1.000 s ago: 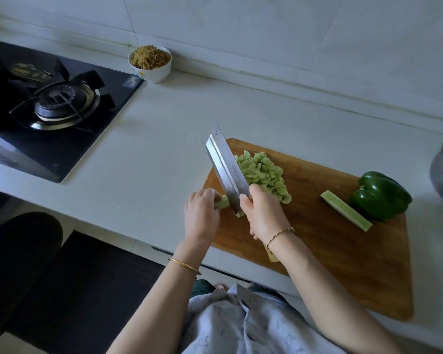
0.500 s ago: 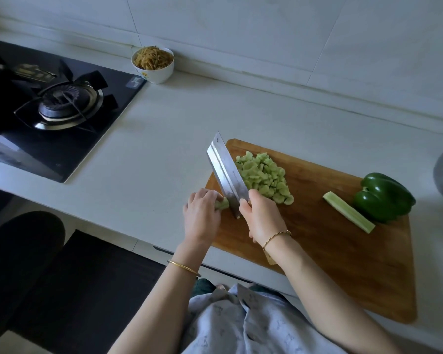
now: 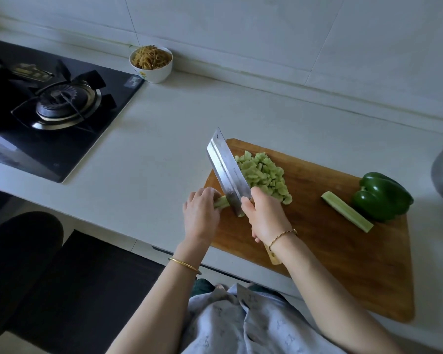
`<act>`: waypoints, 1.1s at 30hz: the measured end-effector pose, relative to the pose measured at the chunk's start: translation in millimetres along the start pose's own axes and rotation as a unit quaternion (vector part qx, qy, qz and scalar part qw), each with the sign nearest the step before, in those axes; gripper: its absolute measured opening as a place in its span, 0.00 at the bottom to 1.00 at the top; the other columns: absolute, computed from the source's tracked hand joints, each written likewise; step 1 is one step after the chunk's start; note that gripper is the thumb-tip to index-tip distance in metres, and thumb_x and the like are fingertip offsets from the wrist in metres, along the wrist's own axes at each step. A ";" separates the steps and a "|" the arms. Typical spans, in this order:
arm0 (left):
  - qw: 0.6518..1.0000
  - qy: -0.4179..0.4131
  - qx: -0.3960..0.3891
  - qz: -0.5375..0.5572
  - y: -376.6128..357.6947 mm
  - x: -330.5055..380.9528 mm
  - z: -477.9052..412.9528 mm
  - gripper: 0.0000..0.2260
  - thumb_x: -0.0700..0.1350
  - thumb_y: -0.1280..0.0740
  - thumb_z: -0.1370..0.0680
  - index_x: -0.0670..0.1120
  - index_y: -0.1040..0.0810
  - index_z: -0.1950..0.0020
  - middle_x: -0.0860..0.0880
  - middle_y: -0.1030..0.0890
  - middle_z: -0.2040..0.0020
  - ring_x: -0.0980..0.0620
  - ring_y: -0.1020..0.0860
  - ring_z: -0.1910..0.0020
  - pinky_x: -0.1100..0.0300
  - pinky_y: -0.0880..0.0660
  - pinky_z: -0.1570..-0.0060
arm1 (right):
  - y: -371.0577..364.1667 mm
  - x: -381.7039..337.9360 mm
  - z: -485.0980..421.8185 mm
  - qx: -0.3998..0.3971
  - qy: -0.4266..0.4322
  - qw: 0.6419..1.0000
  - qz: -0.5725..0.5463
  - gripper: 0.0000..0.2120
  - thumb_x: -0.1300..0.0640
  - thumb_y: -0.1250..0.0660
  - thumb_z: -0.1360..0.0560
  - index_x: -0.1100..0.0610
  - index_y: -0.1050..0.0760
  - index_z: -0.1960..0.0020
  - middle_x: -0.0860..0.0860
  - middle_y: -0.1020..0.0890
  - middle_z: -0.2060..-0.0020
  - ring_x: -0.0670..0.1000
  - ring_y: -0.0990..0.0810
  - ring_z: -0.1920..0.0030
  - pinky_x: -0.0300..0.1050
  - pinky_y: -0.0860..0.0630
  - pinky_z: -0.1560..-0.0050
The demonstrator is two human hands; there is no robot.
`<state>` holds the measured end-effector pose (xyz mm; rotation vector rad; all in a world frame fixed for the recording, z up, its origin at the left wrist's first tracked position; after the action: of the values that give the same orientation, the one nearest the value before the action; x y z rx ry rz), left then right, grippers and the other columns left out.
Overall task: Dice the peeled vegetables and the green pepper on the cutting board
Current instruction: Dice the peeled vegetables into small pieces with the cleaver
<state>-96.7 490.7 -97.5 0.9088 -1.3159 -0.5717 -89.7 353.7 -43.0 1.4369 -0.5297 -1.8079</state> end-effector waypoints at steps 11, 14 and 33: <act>1.000 0.010 -0.008 -0.020 1.5 -5.5 3.1 0.09 0.40 0.34 0.25 0.46 0.23 0.45 0.49 0.24 0.45 0.48 0.30 0.44 0.58 0.38 0.47 | -7.6 1.7 -3.4 0.007 -0.016 1.000 0.020 0.16 0.53 0.46 0.18 0.54 0.41 0.64 0.53 0.28 0.69 0.56 0.27 0.71 0.56 0.22 0.66; 1.000 0.013 -0.008 -0.020 1.9 -4.4 3.7 0.10 0.39 0.34 0.25 0.47 0.23 0.45 0.49 0.24 0.44 0.48 0.30 0.43 0.59 0.40 0.47 | -1.4 1.6 -2.5 0.021 -0.013 1.000 0.006 0.16 0.53 0.45 0.18 0.54 0.41 0.64 0.54 0.28 0.70 0.55 0.28 0.72 0.56 0.22 0.68; 1.000 0.005 -0.024 -0.014 0.3 -2.4 2.2 0.09 0.39 0.34 0.25 0.46 0.22 0.45 0.49 0.24 0.44 0.47 0.30 0.44 0.57 0.36 0.45 | -8.7 -2.0 -3.9 0.004 -0.005 0.999 0.044 0.16 0.53 0.46 0.18 0.53 0.42 0.64 0.53 0.28 0.68 0.60 0.22 0.67 0.54 0.22 0.65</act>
<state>-99.4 492.3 -98.6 0.8905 -1.2763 -0.6168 -88.5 361.2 -49.0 1.3884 -0.5959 -1.7467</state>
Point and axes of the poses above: each hand's wrist, its own z-axis away from the middle knuckle, its own y-axis out of the back of the hand, x = y × z, the point moved 1 cm from there along -z, towards the middle knuckle
